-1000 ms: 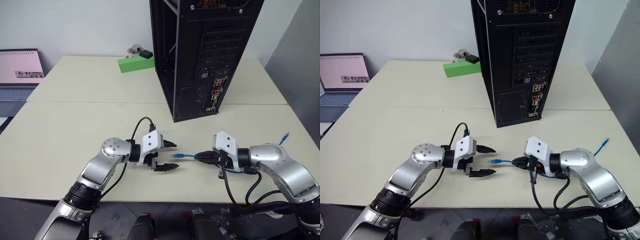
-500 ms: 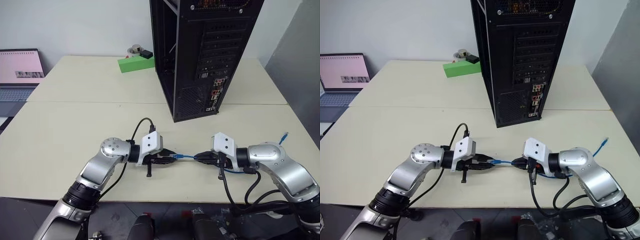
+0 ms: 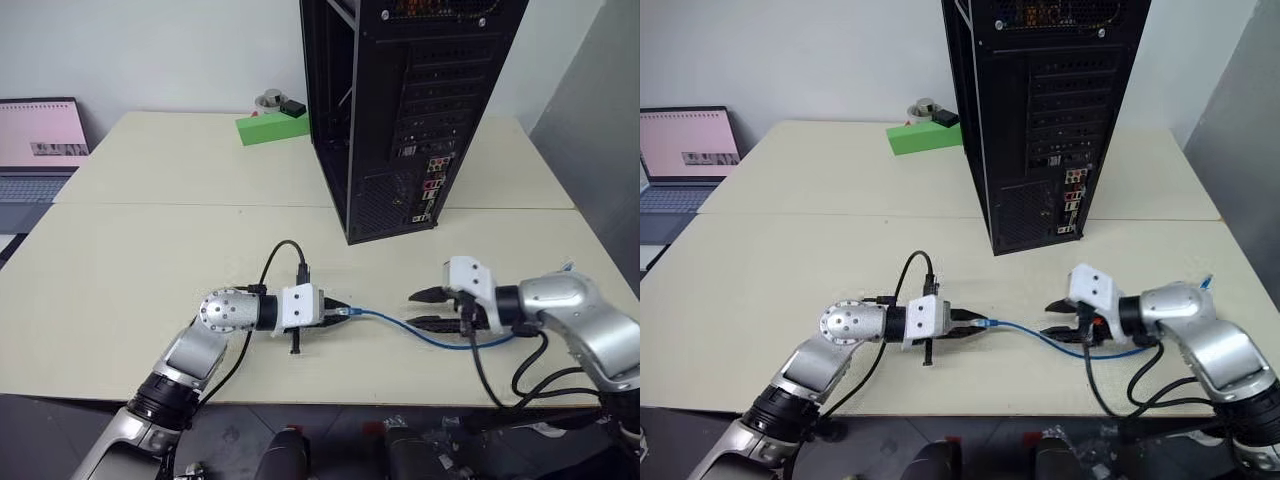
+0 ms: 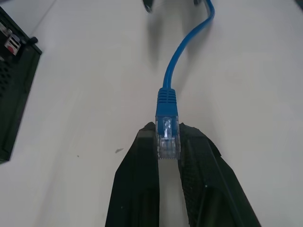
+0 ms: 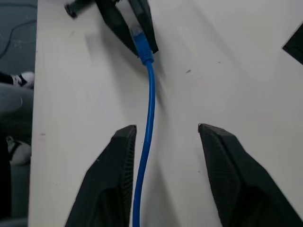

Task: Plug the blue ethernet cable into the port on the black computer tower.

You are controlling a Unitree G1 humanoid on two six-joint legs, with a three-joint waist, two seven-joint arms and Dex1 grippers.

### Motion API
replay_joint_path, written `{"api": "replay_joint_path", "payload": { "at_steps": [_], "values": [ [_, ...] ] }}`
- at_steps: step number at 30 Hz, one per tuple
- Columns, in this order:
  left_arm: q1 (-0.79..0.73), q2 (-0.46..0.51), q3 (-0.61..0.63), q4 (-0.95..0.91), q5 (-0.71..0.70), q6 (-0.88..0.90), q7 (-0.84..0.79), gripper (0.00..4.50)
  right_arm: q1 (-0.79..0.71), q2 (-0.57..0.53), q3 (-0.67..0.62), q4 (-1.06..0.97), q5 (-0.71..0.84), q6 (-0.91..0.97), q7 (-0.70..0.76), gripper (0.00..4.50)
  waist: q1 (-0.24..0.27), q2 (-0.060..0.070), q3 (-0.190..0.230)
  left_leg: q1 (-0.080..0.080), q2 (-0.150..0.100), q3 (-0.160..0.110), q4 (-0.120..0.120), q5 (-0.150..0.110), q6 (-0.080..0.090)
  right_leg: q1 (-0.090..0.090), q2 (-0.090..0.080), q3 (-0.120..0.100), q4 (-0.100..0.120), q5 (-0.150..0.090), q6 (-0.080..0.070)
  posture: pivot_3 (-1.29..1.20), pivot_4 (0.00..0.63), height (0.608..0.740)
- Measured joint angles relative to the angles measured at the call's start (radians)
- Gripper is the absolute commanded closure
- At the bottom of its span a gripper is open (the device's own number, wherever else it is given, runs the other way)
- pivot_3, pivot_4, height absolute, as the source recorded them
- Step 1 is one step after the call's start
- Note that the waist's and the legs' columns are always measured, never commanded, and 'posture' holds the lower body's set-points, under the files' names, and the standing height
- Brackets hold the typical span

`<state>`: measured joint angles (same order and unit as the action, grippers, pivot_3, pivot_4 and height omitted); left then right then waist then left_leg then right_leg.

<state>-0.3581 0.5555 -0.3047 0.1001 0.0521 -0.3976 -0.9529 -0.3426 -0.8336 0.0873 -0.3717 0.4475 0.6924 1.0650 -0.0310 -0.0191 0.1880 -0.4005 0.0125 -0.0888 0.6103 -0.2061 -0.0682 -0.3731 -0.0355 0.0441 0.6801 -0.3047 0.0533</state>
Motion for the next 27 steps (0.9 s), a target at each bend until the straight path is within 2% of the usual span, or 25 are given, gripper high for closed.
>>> {"api": "replay_joint_path", "payload": {
  "at_steps": [4,6,7,10,16,19,27],
  "values": [
    [-0.004,-0.004,0.006,0.092,0.127,-0.309,0.14,4.2,0.005,0.052,-0.029,-0.013,0.084,0.082,-0.028,0.62,0.0,0.0,0.0,0.0,0.0,0.0,0.0,0.0,0.0,0.0,0.0,0.0,0.0,0.0,0.0,0.0,0.15,0.74],
    [-0.015,-0.005,0.021,0.14,0.2,-0.461,0.226,4.2,0.006,0.127,-0.035,-0.021,0.118,0.12,-0.078,0.31,-0.001,-0.001,0.0,0.0,0.0,0.0,0.0,0.0,0.0,0.0,0.0,0.0,0.0,0.0,0.0,0.0,0.15,0.74],
    [-0.02,-0.005,0.037,0.168,0.25,-0.569,0.294,4.2,0.011,0.19,-0.032,-0.027,0.133,0.146,-0.128,0.24,-0.001,-0.001,-0.001,0.0,0.0,0.0,0.0,0.0,0.0,0.0,0.0,0.0,0.0,0.0,0.0,0.0,0.15,0.74],
    [-0.028,-0.006,0.048,0.204,0.314,-0.68,0.376,4.2,0.026,0.247,0.001,-0.044,0.157,0.179,-0.175,0.24,0.001,-0.001,-0.001,0.0,-0.001,0.0,0.0,0.0,0.0,0.0,0.0,0.0,0.0,0.0,0.0,0.0,0.15,0.74],
    [-0.041,-0.006,0.058,0.242,0.412,-0.75,0.495,4.2,0.028,0.304,0.014,-0.047,0.179,0.214,-0.238,0.24,0.001,-0.001,-0.001,0.0,-0.001,0.0,0.0,0.0,0.0,0.0,0.0,-0.001,0.001,0.0,0.001,0.0,0.15,0.74],
    [-0.044,-0.006,0.059,0.247,0.44,-0.751,0.531,4.2,0.027,0.313,0.014,-0.047,0.196,0.221,-0.246,0.76,0.0,-0.001,-0.001,0.0,-0.001,0.0,0.0,0.0,0.0,0.0,0.0,-0.001,0.001,0.0,0.001,0.0,0.15,0.74],
    [-0.047,-0.001,0.057,0.246,0.486,-0.746,0.595,4.2,0.013,0.336,0.015,-0.047,0.204,0.232,-0.269,2.68,-0.001,-0.001,-0.001,0.0,-0.001,0.0,0.0,0.0,0.0,0.0,0.0,-0.001,0.001,0.0,0.001,0.0,0.15,0.74]
  ]
}}
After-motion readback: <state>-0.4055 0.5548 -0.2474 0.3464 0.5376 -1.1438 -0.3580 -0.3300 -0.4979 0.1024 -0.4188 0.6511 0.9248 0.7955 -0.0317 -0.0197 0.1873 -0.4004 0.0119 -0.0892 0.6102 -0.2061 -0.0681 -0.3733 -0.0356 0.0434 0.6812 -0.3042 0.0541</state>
